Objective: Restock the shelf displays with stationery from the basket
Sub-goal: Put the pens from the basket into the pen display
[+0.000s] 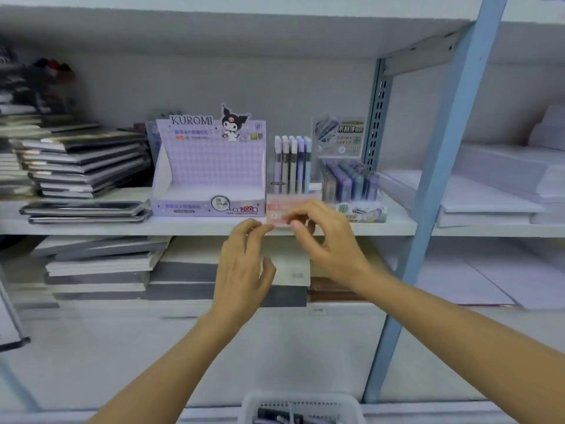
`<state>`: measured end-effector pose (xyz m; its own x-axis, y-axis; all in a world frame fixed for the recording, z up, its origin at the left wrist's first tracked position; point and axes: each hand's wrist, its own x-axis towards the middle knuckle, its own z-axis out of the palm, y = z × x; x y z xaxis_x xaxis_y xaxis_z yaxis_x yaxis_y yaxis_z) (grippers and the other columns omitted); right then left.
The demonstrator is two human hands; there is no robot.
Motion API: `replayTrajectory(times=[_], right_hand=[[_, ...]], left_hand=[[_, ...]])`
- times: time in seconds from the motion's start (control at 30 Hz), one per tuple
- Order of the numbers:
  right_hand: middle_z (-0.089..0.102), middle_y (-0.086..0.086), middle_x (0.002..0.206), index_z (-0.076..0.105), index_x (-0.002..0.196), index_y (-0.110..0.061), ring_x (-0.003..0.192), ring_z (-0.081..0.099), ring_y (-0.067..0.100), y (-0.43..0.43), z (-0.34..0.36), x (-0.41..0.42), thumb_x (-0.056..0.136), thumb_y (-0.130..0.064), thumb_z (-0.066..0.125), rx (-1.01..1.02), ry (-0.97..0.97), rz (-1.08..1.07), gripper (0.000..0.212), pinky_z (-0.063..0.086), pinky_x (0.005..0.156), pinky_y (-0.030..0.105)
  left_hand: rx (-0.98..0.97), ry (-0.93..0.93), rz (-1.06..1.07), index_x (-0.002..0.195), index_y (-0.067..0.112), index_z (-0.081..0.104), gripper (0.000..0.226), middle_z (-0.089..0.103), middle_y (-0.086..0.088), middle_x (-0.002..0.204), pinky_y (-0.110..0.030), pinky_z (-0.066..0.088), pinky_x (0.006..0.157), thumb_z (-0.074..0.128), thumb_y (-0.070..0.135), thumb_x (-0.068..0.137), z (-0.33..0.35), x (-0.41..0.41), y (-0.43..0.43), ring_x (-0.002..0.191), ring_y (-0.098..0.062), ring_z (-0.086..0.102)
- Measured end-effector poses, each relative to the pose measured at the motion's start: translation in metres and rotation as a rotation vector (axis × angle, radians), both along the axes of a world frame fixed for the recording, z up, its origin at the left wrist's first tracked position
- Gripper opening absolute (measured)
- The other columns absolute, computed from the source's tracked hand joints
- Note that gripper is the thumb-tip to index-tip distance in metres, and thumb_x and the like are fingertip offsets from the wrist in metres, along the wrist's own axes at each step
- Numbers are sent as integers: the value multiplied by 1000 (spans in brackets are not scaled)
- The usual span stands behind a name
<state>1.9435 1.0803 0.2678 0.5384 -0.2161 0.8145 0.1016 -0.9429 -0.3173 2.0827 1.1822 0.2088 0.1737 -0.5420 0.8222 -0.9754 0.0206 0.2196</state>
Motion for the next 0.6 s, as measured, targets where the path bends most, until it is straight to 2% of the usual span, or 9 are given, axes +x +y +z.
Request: replayTrajectory(times=[0.1, 0.23, 0.3, 0.37, 0.4, 0.47, 0.53, 0.6], right_hand=[[64, -4, 88, 67, 97, -11, 75, 55, 7, 14, -78, -4, 96, -14, 54, 117, 204, 49, 14, 46, 65, 24], [65, -2, 90, 67, 98, -12, 74, 56, 10, 16, -196, -4, 97, -16, 54, 375, 458, 23, 14, 45, 67, 24], [64, -1, 91, 66, 99, -12, 76, 56, 11, 15, -253, -7, 97, -19, 53, 467, 576, -13, 15, 46, 69, 26], [62, -2, 97, 63, 103, -14, 81, 57, 12, 14, -306, -13, 97, -24, 53, 553, 708, -86, 15, 47, 74, 29], [60, -3, 104, 61, 109, -16, 88, 57, 12, 14, -330, -17, 97, -27, 53, 602, 795, -131, 18, 47, 78, 29], [54, 0, 121, 52, 123, -17, 104, 54, 14, 14, -374, -25, 97, -34, 53, 673, 979, -215, 31, 45, 88, 27], [48, 3, 130, 44, 131, -17, 116, 48, 17, 17, -408, -30, 96, -37, 53, 701, 1089, -313, 42, 38, 89, 23], [44, 3, 136, 39, 137, -18, 123, 44, 18, 21, -432, -33, 94, -42, 55, 718, 1116, -428, 52, 35, 95, 24]], left_hand=[[105, 65, 6, 119, 6, 56, 49, 52, -11, 119, -34, 45, 88, 68, -4, 73, -72, -3, 11, 106, -25, 51], [422, 200, -15, 112, 9, 61, 43, 56, -8, 111, -34, 47, 75, 70, -5, 72, -176, -8, 29, 92, -27, 58], [599, 275, -3, 113, 10, 62, 41, 57, -7, 115, -34, 47, 77, 69, -3, 75, -225, -10, 42, 95, -28, 60], [759, 312, 37, 119, 10, 61, 43, 56, -11, 127, -36, 48, 86, 70, 2, 78, -267, -12, 53, 111, -31, 59], [840, 325, 60, 128, 11, 56, 47, 50, -12, 139, -35, 46, 94, 68, 7, 82, -285, -13, 58, 124, -30, 53], [1015, 352, 93, 149, 17, 30, 56, 20, -3, 159, -29, 31, 110, 50, 22, 97, -314, -13, 67, 145, -18, 25], [1160, 393, 97, 154, 21, 12, 56, 2, 3, 163, -27, 21, 115, 34, 31, 103, -335, -12, 76, 149, -13, 8], [1205, 425, 89, 154, 19, 11, 56, -4, 1, 162, -26, 19, 116, 31, 30, 104, -350, -14, 83, 150, -14, 4]])
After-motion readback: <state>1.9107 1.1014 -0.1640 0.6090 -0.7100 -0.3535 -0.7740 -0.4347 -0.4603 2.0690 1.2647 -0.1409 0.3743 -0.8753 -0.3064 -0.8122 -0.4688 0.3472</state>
